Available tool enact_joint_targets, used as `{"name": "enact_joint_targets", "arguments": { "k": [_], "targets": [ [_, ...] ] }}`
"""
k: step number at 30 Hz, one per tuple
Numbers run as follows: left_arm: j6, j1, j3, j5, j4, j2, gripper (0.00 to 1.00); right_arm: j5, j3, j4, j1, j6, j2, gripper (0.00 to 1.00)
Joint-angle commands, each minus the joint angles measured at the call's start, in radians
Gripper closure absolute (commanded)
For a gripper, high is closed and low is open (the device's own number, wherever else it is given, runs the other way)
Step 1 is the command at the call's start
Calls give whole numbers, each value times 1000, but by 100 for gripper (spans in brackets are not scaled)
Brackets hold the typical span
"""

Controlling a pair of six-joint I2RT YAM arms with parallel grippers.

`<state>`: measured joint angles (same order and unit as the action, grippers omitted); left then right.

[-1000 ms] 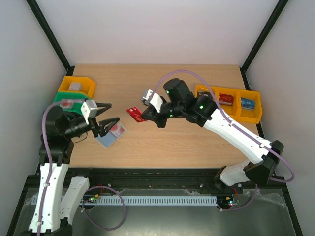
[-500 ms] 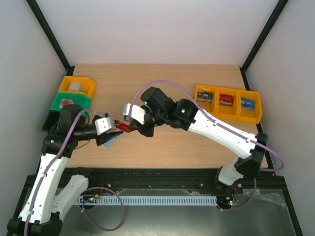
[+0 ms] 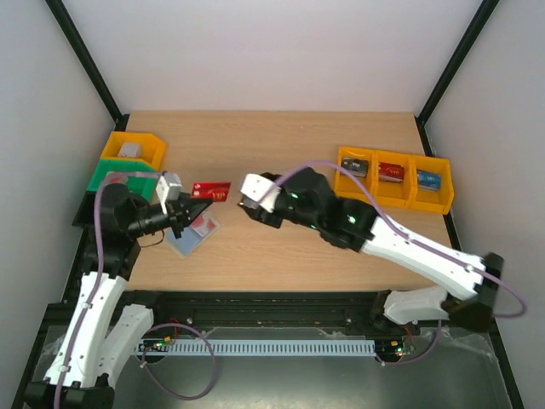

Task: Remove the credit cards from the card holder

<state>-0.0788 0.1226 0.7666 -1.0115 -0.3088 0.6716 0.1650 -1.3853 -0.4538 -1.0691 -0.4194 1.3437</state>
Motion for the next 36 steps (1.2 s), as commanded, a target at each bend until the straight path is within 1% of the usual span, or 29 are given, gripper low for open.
{"name": "enact_joint_targets", "arguments": {
  "k": [1,2,3,5,6,7,8,9,10,11,12,14,15,18,20,23,25,27,31,32,34,36],
  "targets": [
    [939,-59,-104,72,793,-3,98,-246,308,671,-2,-333,-232,40],
    [1031,-68,-104,112,853,4,98,-229,369,785,-2,-434,-256,38],
    [1068,-72,-89,133,866,11,98,-222,422,887,-1,-541,-261,37],
    [1039,-72,-50,155,802,19,98,-241,464,1048,-2,-690,-226,35],
    [1029,-71,-36,153,773,24,98,-248,451,1096,-1,-697,-200,35],
    [1032,-67,-35,142,781,24,98,-252,407,1101,1,-635,-172,35],
    [1044,-66,-41,132,810,23,98,-239,316,1038,15,-493,-145,35],
    [1053,-65,-50,130,836,20,98,-177,211,913,56,-314,-114,35],
    [1063,-64,-61,135,858,14,98,-58,91,783,106,-147,-85,34],
    [1075,-66,-76,147,876,7,98,40,-20,692,151,2,-55,32],
    [1086,-68,-88,158,909,0,98,108,-57,653,173,111,-37,31],
    [1112,-71,-116,170,974,-15,98,254,-68,633,192,281,-20,30],
    [1121,-72,-125,172,1009,-18,98,336,-65,638,197,341,-13,28],
    [1132,-70,-138,163,1071,-30,98,510,-67,669,209,561,24,22],
    [1131,-68,-142,161,1080,-35,98,563,-63,720,218,712,53,21],
    [1133,-60,-153,160,1098,-45,98,616,-75,767,218,880,102,21],
    [1134,-56,-157,160,1095,-48,98,653,-94,772,218,941,136,25],
    [1133,-52,-163,161,1092,-49,98,688,-100,789,218,988,156,32],
    [1132,-48,-171,166,1086,-52,98,741,-72,873,213,1048,172,38],
    [1132,-48,-172,165,1086,-52,98,740,-68,878,212,1050,174,41],
    [1131,-46,-174,163,1086,-53,98,740,-64,883,209,1050,180,55],
    [1129,-45,-177,161,1086,-54,98,737,-64,890,209,1051,184,71]
  ]
}}
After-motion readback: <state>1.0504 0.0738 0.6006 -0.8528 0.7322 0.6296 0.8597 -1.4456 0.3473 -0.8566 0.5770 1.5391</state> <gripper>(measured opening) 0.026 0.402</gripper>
